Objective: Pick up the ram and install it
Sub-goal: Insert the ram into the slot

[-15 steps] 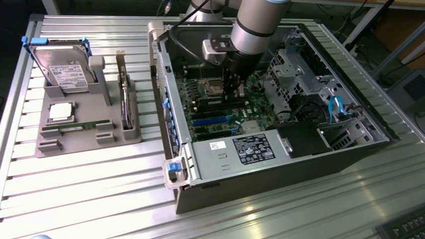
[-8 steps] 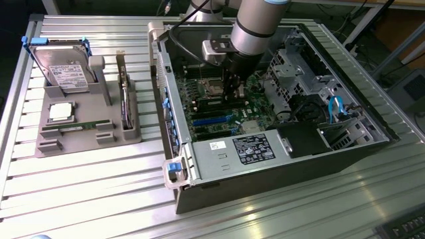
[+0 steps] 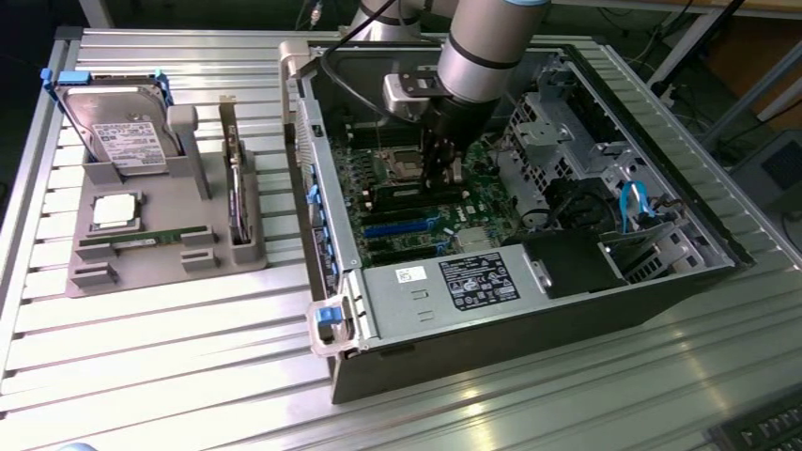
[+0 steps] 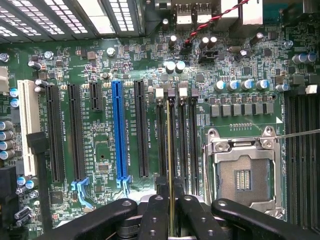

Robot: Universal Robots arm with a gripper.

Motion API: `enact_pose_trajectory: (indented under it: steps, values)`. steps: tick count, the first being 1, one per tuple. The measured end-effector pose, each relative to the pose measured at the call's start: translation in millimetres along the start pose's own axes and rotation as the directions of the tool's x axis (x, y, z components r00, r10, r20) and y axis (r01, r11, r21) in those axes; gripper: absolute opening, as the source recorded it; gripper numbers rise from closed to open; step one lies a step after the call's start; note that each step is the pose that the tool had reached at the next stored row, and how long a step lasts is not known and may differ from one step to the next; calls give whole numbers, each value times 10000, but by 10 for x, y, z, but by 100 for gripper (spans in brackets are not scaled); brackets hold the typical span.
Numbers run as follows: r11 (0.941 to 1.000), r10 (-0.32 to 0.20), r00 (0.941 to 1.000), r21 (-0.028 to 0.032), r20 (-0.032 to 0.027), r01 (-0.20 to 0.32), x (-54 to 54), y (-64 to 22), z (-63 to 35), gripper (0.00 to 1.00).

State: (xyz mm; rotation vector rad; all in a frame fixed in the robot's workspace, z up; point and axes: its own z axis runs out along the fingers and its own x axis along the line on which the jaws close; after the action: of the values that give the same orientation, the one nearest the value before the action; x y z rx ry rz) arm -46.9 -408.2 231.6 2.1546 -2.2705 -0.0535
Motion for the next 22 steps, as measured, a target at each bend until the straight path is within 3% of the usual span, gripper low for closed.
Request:
enact_pose_trajectory:
  steps: [7,22]
  values:
    - [9996,-279,9996,-7,-10,279,0,0,-1,14]
    - [9997,-241,9997,-8,-9,241,16,1,-5,14]
